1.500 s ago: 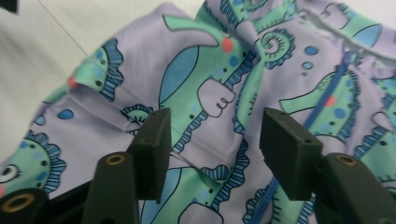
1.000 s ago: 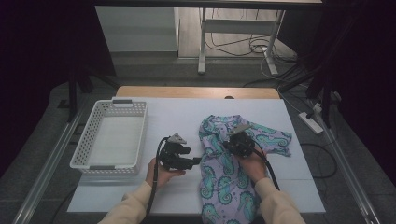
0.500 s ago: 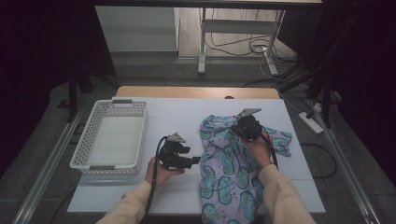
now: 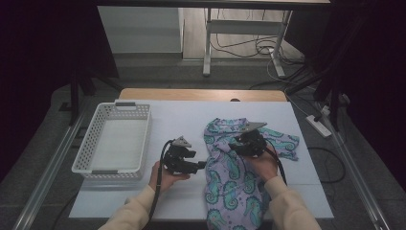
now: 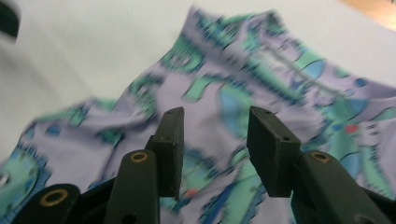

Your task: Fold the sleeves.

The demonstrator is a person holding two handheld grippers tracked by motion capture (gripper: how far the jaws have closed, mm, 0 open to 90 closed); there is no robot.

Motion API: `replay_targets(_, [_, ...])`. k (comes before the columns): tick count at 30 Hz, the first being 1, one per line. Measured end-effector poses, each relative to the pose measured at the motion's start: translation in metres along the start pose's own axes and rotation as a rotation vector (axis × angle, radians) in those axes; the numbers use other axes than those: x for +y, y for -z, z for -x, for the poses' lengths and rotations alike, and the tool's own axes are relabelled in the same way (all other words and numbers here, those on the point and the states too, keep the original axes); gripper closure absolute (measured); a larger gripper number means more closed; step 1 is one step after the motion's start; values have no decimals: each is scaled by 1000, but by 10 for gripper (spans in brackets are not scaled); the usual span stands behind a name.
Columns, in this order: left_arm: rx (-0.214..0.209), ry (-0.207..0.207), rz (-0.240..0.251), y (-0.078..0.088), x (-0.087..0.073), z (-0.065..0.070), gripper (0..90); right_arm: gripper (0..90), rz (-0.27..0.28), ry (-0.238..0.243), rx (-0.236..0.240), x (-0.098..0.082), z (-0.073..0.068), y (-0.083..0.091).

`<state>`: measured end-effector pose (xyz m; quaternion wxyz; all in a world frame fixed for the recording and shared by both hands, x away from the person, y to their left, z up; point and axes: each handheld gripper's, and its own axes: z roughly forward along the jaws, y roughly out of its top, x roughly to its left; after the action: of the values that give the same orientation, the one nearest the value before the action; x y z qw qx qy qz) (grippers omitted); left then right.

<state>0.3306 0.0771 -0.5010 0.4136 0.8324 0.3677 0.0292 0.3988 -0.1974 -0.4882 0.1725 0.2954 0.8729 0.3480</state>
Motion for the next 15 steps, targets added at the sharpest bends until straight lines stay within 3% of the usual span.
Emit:
replay_targets(4, [-3,0,-1,-2,1,1,340,612,-64,28,8,-7,-10,-9])
replay_targets(10, [-7,-4,-6,-4,2,1,340,837,-138,63,18,-18,-10,-23])
replay_targets(15, [-4,-5,-4,-3,2,1,340,853,-143,97,-5,-18,-8,-15])
